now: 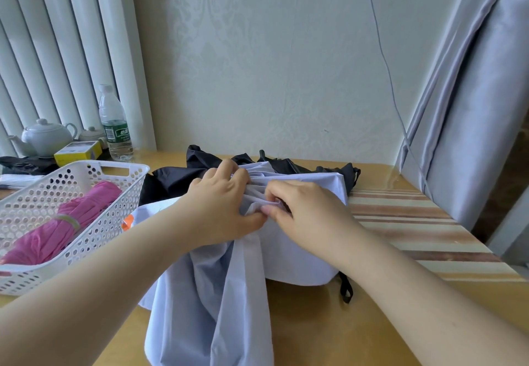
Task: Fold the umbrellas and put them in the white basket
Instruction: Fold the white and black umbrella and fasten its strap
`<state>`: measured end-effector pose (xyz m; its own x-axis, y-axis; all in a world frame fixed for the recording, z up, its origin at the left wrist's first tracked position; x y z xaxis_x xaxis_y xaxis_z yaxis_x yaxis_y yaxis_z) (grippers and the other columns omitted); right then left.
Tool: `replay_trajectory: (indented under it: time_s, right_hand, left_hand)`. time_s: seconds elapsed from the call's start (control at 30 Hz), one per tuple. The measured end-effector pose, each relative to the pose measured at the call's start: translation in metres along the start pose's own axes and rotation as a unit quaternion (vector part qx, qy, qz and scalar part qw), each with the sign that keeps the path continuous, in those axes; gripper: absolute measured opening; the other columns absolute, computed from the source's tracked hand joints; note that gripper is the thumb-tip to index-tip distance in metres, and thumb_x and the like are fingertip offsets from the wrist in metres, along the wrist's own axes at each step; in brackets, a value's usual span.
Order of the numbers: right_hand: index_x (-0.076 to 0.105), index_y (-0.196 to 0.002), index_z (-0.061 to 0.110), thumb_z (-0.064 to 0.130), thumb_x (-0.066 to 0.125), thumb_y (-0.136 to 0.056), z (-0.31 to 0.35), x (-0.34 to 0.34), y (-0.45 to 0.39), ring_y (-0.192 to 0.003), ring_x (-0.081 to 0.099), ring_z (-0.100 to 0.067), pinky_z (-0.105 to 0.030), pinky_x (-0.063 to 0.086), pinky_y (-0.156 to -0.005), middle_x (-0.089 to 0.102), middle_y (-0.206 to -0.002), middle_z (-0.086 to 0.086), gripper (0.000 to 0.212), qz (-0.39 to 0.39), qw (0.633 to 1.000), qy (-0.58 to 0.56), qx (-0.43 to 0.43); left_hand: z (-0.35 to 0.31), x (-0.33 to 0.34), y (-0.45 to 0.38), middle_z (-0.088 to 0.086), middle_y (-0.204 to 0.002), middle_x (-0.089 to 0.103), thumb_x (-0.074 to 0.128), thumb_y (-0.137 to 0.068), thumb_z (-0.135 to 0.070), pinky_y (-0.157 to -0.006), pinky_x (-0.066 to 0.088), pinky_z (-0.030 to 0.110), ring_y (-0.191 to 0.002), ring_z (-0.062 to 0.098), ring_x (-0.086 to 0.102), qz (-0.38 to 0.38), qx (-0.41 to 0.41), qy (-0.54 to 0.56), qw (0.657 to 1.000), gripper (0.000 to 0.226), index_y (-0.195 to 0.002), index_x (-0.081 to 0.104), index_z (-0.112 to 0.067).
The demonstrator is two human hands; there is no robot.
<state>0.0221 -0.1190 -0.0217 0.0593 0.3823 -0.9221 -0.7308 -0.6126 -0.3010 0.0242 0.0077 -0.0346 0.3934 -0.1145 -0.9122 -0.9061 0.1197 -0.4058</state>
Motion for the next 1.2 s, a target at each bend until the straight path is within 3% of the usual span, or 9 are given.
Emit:
replay_trajectory:
  time_s: [0.1,0.13,0.23,0.37,0.63,0.83,0.97,1.1,1.2]
  right_hand:
    - [0.054,-0.129,0.040,0.022,0.044,-0.101,0.004,0.010,-0.002,-0.108,0.053,-0.002,-0.021,0.044,-0.090,0.060,-0.124,0.019,0.035,0.073,0.987,-0.142,-0.001]
    - [0.057,-0.126,0.039,0.021,0.042,-0.102,0.003,0.013,-0.003,-0.107,0.054,-0.001,-0.020,0.044,-0.089,0.061,-0.123,0.017,0.034,0.097,0.984,-0.147,0.007]
    - [0.055,-0.074,0.024,0.025,0.045,-0.101,-0.002,0.012,-0.008,-0.064,0.049,-0.009,-0.023,0.034,-0.056,0.053,-0.069,0.006,0.029,0.093,0.992,-0.079,0.020]
    - [0.036,-0.056,0.027,0.033,0.056,-0.097,-0.004,0.004,-0.012,-0.053,0.036,-0.009,-0.022,0.025,-0.050,0.037,-0.054,0.007,0.046,0.024,0.997,-0.067,0.000]
    - [0.042,-0.070,0.024,0.025,0.071,-0.086,-0.024,0.007,-0.005,-0.051,0.041,-0.004,-0.018,0.033,-0.050,0.045,-0.059,0.008,0.034,-0.081,0.979,-0.165,0.085]
    - [0.052,-0.118,0.025,0.024,0.064,-0.091,-0.016,0.005,-0.016,-0.072,0.047,-0.010,-0.024,0.036,-0.063,0.049,-0.071,0.010,0.030,-0.029,0.995,-0.088,0.043]
    - [0.066,-0.106,0.023,0.024,0.064,-0.091,-0.014,0.004,-0.017,-0.074,0.055,-0.010,-0.029,0.045,-0.070,0.063,-0.082,0.006,0.015,-0.039,0.992,-0.111,0.038]
    - [0.050,-0.100,0.025,0.024,0.067,-0.090,-0.016,0.004,-0.015,-0.060,0.051,0.003,-0.016,0.041,-0.058,0.064,-0.077,0.009,0.020,-0.066,0.988,-0.134,0.025]
    - [0.043,-0.092,0.028,0.023,0.067,-0.090,-0.017,0.006,-0.014,-0.072,0.061,-0.007,-0.035,0.052,-0.071,0.070,-0.086,0.003,0.024,-0.079,0.986,-0.142,0.027]
  left_hand:
    - [0.000,0.000,0.000,-0.004,-0.113,0.038,0.011,-0.050,-0.072,-0.078,0.029,0.029,-0.107,0.019,0.046,0.002,0.001,0.007,1.000,0.081,-0.103,0.044,-0.019]
    - [0.001,0.000,-0.001,-0.004,-0.113,0.037,0.012,-0.050,-0.072,-0.079,0.029,0.029,-0.106,0.019,0.046,0.009,0.002,0.009,1.000,0.078,-0.100,0.041,-0.020]
    - [0.006,0.001,-0.001,-0.004,-0.112,0.037,0.015,-0.052,-0.074,-0.078,0.032,0.029,-0.103,0.020,0.048,0.008,0.006,0.015,1.000,0.075,-0.099,0.040,-0.021]
    - [0.010,0.001,-0.001,-0.003,-0.109,0.038,0.013,-0.054,-0.070,-0.076,0.034,0.029,-0.100,0.021,0.050,0.004,0.005,0.009,1.000,0.071,-0.096,0.040,-0.019]
    - [0.010,0.001,0.003,-0.003,-0.114,0.038,0.008,-0.058,-0.078,-0.084,0.044,0.034,-0.104,0.020,0.049,0.017,0.018,-0.004,1.000,0.087,-0.108,0.046,-0.018]
    - [0.004,-0.002,0.005,-0.006,-0.127,0.040,0.004,-0.068,-0.075,-0.080,0.034,0.032,-0.107,0.022,0.048,0.002,0.043,0.000,0.999,0.081,-0.113,0.050,-0.026]
    - [0.003,-0.005,0.006,-0.004,-0.135,0.040,0.021,-0.077,-0.064,-0.086,0.043,0.038,-0.104,0.029,0.054,0.008,0.084,0.071,0.994,0.066,-0.114,0.058,-0.024]
    - [-0.001,-0.009,0.008,-0.010,-0.120,0.049,0.029,-0.083,-0.054,-0.081,0.048,0.042,-0.096,0.028,0.055,0.002,0.130,0.103,0.986,0.040,-0.115,0.044,-0.035]
    - [-0.004,-0.009,0.009,-0.016,-0.111,0.043,0.028,-0.083,-0.049,-0.083,0.042,0.032,-0.097,0.020,0.050,0.008,0.138,0.124,0.983,0.031,-0.112,0.033,-0.040]
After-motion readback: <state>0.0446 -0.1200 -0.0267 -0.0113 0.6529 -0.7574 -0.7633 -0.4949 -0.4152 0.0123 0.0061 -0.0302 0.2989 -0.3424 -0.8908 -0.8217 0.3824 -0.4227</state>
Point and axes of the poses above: each hand's wrist, its own y-axis away from the middle knuckle, its own x-axis out of the palm, z = x × y, the point moved 6 cm from there along -y, towards the middle knuckle
